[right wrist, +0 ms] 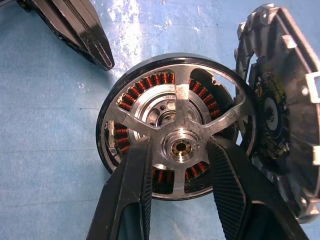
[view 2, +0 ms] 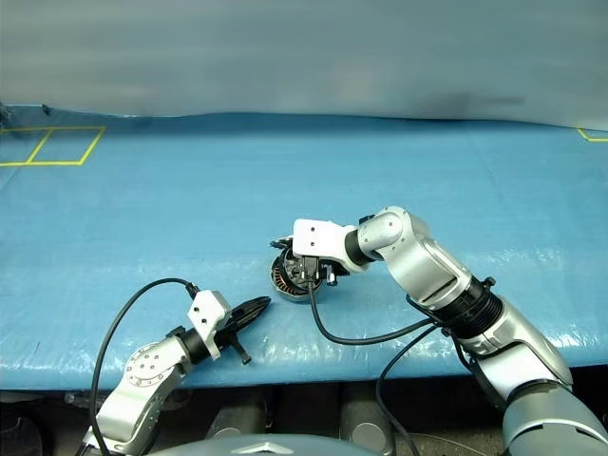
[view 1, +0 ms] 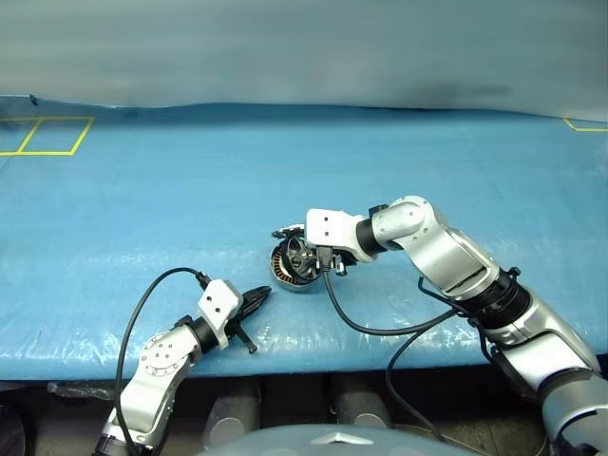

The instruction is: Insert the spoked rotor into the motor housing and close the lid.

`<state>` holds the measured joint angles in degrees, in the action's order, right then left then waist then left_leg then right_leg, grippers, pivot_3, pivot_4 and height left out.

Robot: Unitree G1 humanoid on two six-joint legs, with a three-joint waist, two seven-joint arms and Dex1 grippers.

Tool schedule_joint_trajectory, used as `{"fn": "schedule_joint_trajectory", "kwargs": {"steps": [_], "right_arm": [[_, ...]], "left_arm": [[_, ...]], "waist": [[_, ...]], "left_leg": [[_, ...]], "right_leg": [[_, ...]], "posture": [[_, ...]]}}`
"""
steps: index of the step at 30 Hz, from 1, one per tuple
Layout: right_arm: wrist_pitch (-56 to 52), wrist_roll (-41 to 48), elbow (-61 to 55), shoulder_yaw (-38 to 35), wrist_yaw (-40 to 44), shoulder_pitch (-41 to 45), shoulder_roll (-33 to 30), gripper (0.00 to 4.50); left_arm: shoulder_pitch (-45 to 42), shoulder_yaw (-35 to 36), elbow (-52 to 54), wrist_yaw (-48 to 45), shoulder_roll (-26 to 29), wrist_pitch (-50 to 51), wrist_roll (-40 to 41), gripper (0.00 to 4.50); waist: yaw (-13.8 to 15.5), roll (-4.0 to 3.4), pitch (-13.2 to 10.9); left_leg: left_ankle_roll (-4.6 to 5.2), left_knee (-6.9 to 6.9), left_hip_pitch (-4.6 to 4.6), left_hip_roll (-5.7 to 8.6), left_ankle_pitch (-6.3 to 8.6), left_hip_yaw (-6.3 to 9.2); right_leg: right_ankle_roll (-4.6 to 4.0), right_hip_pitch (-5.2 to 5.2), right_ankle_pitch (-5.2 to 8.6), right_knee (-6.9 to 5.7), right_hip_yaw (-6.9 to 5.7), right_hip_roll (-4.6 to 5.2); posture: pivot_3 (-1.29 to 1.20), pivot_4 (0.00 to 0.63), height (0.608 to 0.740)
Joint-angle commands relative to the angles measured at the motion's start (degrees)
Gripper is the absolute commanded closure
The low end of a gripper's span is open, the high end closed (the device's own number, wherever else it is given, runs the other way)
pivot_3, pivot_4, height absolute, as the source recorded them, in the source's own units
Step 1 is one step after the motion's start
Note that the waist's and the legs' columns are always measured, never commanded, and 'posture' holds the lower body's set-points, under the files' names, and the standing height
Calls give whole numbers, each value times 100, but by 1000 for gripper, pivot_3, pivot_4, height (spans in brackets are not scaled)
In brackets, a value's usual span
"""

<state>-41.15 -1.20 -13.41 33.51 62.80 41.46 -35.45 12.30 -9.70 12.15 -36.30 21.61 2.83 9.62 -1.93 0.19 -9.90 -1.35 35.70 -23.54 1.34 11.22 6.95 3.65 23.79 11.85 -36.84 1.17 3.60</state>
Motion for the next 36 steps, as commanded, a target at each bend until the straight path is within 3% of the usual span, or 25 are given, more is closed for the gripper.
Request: {"fn": "schedule_joint_trajectory", "kwargs": {"steps": [1, 25, 34, 36], "right_arm": [[150, -130, 83, 127, 101, 54, -50, 3172], [377, -517, 424, 369, 401, 227, 348, 3185], [377, -537, 391, 316, 381, 283, 352, 183], [350, -505, 352, 268, 376, 300, 356, 30]], "left_arm": [[-1, -13, 171, -1, -10, -84, 10, 4500], [67, -28, 228, 43, -50, -67, 0, 4500], [37, -24, 168, 13, -60, -101, -8, 4500], [30, -18, 163, 4, -62, -96, -11, 4500]], "waist": [[0, 0, 0], [-26, 0, 0], [-13, 0, 0], [-13, 0, 0]], "left_leg": [[0, 0, 0, 0, 0, 0], [0, -1, 6, -2, 0, 0], [0, -1, 1, 0, 0, 0], [0, -2, 2, 0, 0, 1]], "right_leg": [[0, 0, 0, 0, 0, 0], [0, -2, 0, -3, 0, -2], [0, 0, 0, 0, 0, -1], [0, 0, 0, 0, 0, -1]], "posture": [[0, 150, 740], [0, 150, 740], [0, 150, 740], [0, 150, 740]]}}
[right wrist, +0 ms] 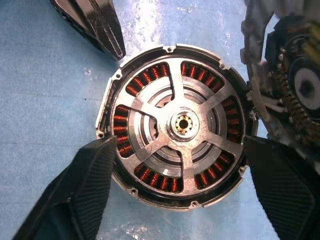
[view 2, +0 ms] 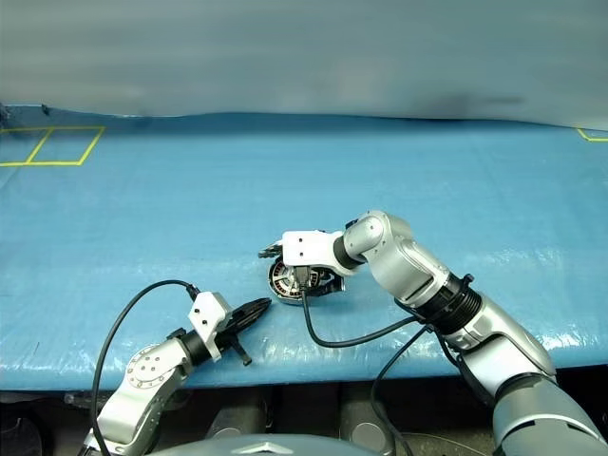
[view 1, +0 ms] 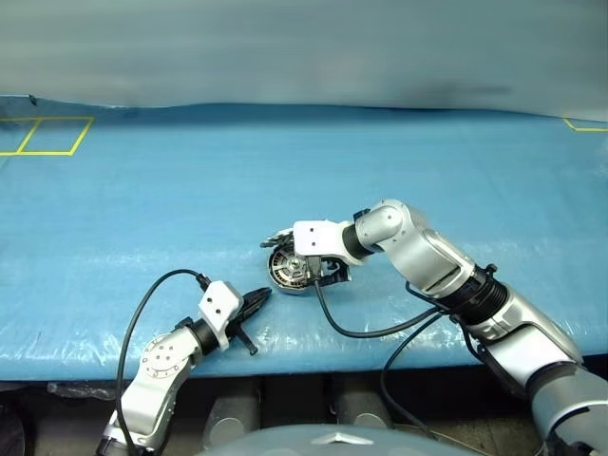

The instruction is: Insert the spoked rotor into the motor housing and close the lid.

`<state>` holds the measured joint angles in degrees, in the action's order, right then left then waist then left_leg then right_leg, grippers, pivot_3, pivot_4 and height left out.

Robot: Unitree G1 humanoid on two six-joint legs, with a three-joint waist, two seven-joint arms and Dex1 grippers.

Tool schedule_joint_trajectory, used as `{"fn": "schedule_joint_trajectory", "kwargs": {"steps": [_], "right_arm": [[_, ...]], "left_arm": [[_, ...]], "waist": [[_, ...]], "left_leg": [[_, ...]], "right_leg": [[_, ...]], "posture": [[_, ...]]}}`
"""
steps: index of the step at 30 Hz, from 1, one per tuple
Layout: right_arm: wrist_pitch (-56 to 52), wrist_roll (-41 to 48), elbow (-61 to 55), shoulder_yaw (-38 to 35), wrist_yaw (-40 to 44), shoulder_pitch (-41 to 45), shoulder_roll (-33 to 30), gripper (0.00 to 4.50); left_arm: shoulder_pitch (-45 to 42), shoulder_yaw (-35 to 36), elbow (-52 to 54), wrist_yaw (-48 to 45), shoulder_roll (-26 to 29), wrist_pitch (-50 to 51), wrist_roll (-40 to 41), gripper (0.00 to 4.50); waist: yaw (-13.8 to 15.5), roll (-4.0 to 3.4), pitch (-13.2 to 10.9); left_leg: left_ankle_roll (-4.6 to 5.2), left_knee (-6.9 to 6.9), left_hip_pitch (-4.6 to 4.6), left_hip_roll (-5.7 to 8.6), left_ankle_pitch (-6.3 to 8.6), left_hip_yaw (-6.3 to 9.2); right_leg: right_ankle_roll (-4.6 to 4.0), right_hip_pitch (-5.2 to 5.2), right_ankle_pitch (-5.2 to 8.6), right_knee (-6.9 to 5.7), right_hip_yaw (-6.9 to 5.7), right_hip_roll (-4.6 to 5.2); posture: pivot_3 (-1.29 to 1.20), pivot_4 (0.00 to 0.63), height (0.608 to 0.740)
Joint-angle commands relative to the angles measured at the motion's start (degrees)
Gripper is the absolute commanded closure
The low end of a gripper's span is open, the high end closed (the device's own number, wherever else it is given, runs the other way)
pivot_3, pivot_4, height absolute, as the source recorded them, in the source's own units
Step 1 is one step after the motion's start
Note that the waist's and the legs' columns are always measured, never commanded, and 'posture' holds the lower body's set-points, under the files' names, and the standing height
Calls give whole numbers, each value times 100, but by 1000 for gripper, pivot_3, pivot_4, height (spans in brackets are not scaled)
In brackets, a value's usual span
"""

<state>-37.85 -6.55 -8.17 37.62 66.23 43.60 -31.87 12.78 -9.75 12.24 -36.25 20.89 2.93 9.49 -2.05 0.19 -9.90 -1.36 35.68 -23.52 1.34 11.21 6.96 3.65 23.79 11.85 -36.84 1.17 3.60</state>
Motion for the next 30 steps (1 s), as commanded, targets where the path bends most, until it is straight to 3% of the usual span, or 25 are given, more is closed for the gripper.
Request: {"fn": "schedule_joint_trajectory", "kwargs": {"steps": [1, 13, 16, 21, 27, 30], "right_arm": [[-5, 61, -223, -188, 37, 98, -6, 30], [-572, 784, -918, -1008, -38, -248, -143, 30], [-892, 981, -1224, -1323, -354, -707, -135, 641], [-1352, 1190, -1643, -1667, -1084, -1454, 82, 2266], [-1632, 1319, -1739, -1998, -2181, -2061, 871, 4295], [-1600, 1360, -1688, -2073, -2636, -2204, 1266, 4465]], "left_arm": [[-22, -10, 150, -4, 9, -105, 1, 4500], [-87, -14, 135, -48, 30, -86, 4, 4500], [-87, 2, 151, -56, 58, -70, 1, 4500], [-81, 58, 159, -42, 95, -62, 24, 4500], [-69, 140, 160, -30, 131, -59, 76, 4500], [-52, 194, 158, 7, 119, -69, 102, 4500]], "waist": [[-1, 0, 0], [5, 0, 0], [13, 0, 0], [18, 0, 0], [13, 0, 0], [11, 0, 0]], "left_leg": [[0, 0, 0, 0, 0, 0], [0, 0, -1, 0, 0, 1], [0, -1, -2, 0, 0, 3], [0, 1, -3, 0, 0, 2], [0, 3, -2, -1, 0, 2], [0, 4, -2, -1, 0, 2]], "right_leg": [[0, 0, 0, 0, 0, 0], [0, 1, 0, -1, 0, 0], [0, 0, 0, 0, -1, 0], [0, 1, 0, -2, 0, 0], [-1, -1, 1, -4, 0, -1], [0, -1, 0, -2, 0, -1]], "posture": [[0, 150, 740], [0, 150, 740], [0, 150, 740], [0, 150, 740], [0, 150, 740], [0, 150, 740]]}}
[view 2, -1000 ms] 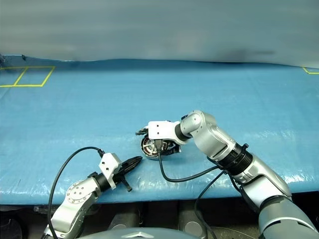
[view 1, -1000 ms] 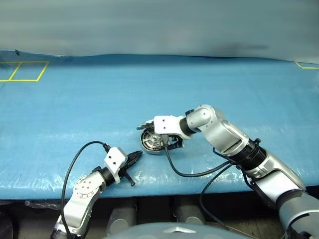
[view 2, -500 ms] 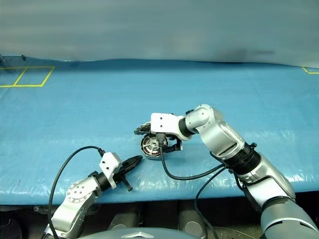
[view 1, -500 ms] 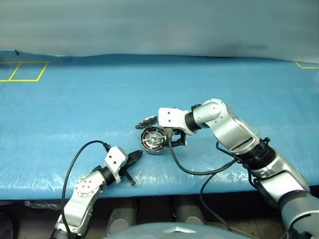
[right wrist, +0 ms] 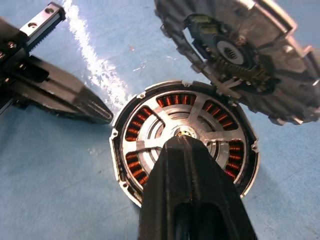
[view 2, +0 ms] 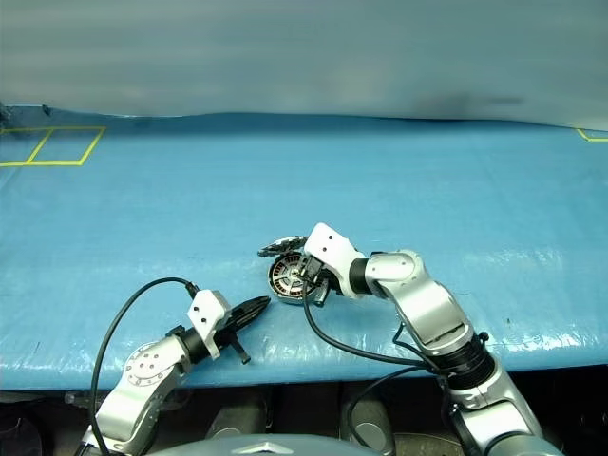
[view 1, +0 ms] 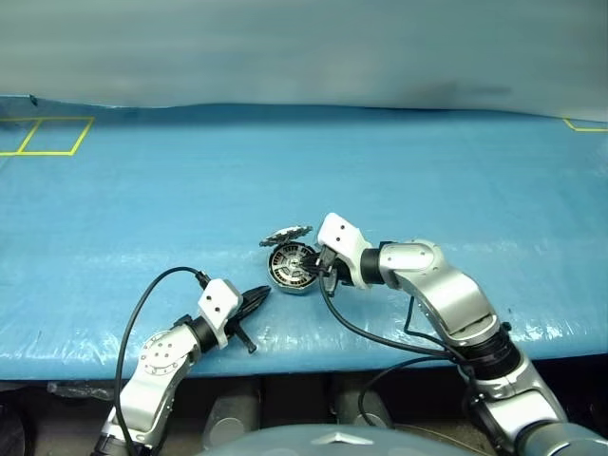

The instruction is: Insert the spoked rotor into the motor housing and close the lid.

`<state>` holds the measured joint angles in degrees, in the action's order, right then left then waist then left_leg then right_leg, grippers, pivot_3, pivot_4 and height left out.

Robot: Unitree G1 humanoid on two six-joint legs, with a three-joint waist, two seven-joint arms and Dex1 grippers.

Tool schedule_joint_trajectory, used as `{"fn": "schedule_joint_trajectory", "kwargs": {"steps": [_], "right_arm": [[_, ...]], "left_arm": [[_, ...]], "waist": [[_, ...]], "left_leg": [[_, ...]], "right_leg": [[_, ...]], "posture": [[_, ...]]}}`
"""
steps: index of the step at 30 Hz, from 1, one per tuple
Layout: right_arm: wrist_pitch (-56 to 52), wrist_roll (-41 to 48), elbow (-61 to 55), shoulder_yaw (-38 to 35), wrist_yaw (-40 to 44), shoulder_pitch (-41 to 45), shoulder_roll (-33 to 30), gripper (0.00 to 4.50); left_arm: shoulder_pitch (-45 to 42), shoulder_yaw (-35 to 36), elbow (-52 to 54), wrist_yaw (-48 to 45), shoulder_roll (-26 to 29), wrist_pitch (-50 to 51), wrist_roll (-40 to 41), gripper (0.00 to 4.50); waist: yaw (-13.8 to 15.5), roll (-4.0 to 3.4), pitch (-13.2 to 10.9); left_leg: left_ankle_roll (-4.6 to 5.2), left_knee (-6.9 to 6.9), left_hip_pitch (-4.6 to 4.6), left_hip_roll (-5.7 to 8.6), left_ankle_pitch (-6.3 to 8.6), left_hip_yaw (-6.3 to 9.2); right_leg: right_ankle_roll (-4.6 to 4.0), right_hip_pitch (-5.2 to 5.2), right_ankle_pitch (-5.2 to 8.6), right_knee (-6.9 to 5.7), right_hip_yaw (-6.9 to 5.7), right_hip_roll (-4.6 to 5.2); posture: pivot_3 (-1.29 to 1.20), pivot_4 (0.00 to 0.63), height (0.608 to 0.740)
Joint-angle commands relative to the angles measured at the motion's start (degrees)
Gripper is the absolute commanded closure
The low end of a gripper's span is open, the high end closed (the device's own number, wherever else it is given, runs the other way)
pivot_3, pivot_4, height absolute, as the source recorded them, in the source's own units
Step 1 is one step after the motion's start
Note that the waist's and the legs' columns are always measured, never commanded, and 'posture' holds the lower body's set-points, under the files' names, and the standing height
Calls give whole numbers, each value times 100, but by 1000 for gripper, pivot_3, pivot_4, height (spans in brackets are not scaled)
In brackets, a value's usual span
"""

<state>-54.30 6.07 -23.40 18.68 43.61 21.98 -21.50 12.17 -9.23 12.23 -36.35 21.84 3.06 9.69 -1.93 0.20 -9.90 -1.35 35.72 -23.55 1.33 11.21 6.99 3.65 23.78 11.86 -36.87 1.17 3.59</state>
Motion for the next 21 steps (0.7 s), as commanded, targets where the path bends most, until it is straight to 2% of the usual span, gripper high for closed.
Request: {"fn": "schedule_joint_trajectory", "kwargs": {"steps": [1, 9, 21], "right_arm": [[73, 100, -143, -197, -523, -82, 362, 4465], [132, 273, -38, -198, -1047, -341, 894, 4465], [243, 359, 184, 57, -1224, -556, 841, 4465]], "left_arm": [[18, 163, 164, 34, 23, -87, 84, 4500], [109, 318, 203, 221, -5, -183, -16, 4500], [-111, 664, 333, 580, -74, -35, 122, 4500]], "waist": [[-3, 0, 0], [-12, -1, 0], [-14, 0, 0]], "left_leg": [[0, -1, -1, 0, 0, 0], [0, -2, 0, 0, 0, 1], [0, -2, 1, -1, 0, 2]], "right_leg": [[0, 2, 0, 0, 0, 0], [0, 1, 0, 1, 0, 0], [-1, 0, 1, 0, -1, -1]], "posture": [[0, 150, 740], [0, 150, 740], [0, 150, 740]]}}
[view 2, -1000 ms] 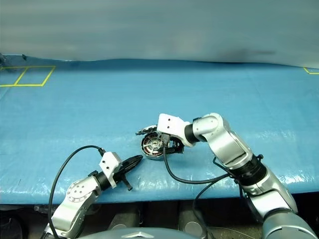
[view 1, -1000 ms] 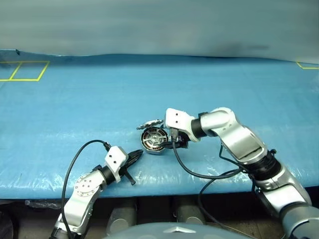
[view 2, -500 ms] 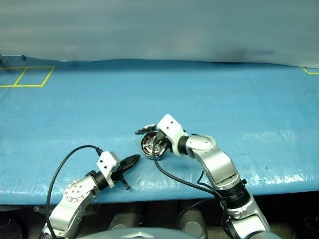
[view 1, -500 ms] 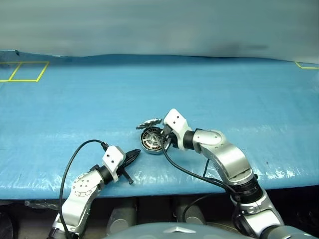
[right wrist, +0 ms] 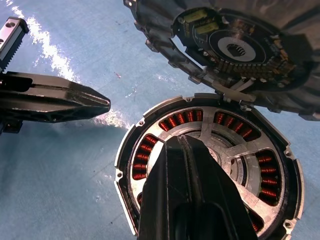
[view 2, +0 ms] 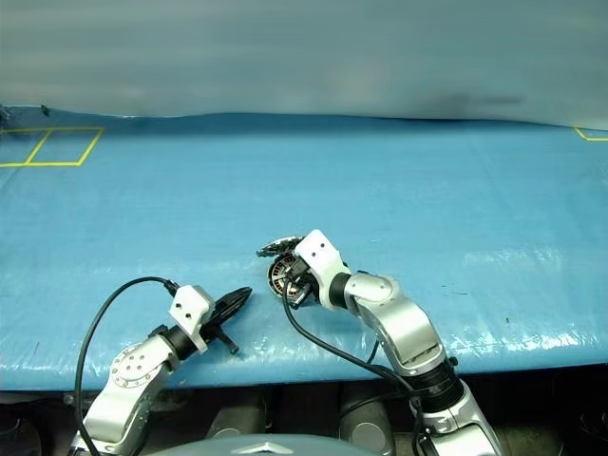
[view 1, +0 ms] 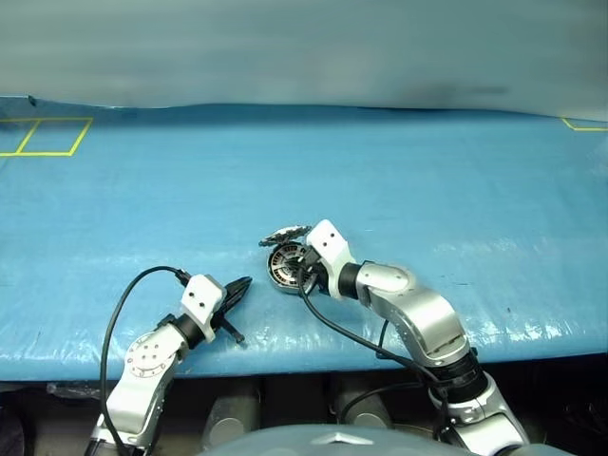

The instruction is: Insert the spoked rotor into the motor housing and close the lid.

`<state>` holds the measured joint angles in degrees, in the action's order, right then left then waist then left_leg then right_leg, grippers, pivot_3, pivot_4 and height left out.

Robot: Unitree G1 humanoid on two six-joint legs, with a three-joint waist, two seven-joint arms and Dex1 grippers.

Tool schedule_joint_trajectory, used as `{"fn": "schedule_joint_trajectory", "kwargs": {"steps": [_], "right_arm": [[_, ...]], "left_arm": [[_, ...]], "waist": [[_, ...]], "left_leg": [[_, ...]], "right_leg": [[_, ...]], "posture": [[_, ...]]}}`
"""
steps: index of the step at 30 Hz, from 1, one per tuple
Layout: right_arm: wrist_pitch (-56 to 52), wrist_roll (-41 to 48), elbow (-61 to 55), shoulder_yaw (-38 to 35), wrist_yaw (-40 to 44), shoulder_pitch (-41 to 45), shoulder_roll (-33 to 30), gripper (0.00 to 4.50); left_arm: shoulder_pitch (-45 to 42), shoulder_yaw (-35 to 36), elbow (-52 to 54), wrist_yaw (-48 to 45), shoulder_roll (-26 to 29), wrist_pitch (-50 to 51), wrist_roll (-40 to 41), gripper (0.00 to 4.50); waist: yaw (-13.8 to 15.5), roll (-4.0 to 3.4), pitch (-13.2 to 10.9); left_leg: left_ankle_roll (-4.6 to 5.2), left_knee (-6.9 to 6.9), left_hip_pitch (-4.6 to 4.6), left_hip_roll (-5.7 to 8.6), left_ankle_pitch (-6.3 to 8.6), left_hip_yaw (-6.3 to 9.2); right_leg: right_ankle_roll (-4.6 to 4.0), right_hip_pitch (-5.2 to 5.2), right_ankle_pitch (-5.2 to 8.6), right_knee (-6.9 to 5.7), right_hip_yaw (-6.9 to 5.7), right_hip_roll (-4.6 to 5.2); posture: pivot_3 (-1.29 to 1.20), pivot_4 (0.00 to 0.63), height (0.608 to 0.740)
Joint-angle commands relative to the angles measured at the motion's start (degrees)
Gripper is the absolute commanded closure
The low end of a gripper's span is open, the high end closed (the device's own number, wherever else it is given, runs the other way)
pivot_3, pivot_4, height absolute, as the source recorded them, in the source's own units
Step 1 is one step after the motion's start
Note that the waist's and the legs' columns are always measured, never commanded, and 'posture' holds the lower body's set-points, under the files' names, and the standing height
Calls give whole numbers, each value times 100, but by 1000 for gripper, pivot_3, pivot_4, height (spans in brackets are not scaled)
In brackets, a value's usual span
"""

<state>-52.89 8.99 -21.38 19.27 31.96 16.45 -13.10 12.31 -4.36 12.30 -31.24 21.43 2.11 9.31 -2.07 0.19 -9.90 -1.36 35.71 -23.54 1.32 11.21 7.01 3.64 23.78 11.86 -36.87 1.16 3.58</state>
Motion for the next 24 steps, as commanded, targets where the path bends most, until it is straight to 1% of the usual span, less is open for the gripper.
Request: {"fn": "schedule_joint_trajectory", "kwargs": {"steps": [1, 5, 7, 11, 15, 19, 24], "right_arm": [[116, 77, -17, 3, -75, -12, -4, 4465], [196, 171, -51, -83, -161, -59, 31, 4465], [220, 220, -83, -135, -192, -96, 40, 4465], [274, 504, -289, -299, -94, -234, 11, 4465], [276, 738, -523, -385, -12, -369, -102, 4465], [321, 918, -790, -434, 41, -671, -280, 4465], [386, 1062, -990, -441, 56, -974, -406, 4465]], "left_arm": [[-166, 212, 385, 81, -45, 134, 226, 4500], [-444, 406, 634, 131, 5, 504, 410, 4500], [-616, 513, 723, 42, 27, 751, 692, 4500], [-1156, 665, 686, -203, 191, 936, 1014, 4500], [-1746, 866, 538, -545, 330, 1156, 1514, 4500], [-2480, 802, 112, -974, 531, 1279, 1628, 4500], [-3362, 382, -906, -1566, 749, 1240, 1259, 4500]], "waist": [[0, 0, 0], [0, 0, 0], [-1, 0, 0], [1, 1, 0], [-1, 1, 0], [-3, 1, 0], [-2, 2, -1]], "left_leg": [[0, 0, 0, 0, 0, 0], [0, 0, 0, 0, 0, 1], [0, 0, 0, 0, 0, 1], [0, 1, 0, 0, -1, 2], [0, 4, -1, 0, -1, 4], [0, 4, 1, 0, -1, 4], [1, 8, 1, 2, -1, 4]], "right_leg": [[0, -1, 0, 0, 0, 0], [1, -1, 0, 0, -1, -1], [1, -2, -1, 0, -1, -1], [1, -4, -1, 0, -1, -4], [2, -5, -1, 1, -1, -5], [2, -6, -1, 0, -1, -6], [3, -10, -2, 1, -1, -7]], "posture": [[0, 150, 740], [0, 150, 740], [0, 150, 740], [0, 150, 740], [0, 150, 740], [0, 150, 740], [0, 150, 740]]}}
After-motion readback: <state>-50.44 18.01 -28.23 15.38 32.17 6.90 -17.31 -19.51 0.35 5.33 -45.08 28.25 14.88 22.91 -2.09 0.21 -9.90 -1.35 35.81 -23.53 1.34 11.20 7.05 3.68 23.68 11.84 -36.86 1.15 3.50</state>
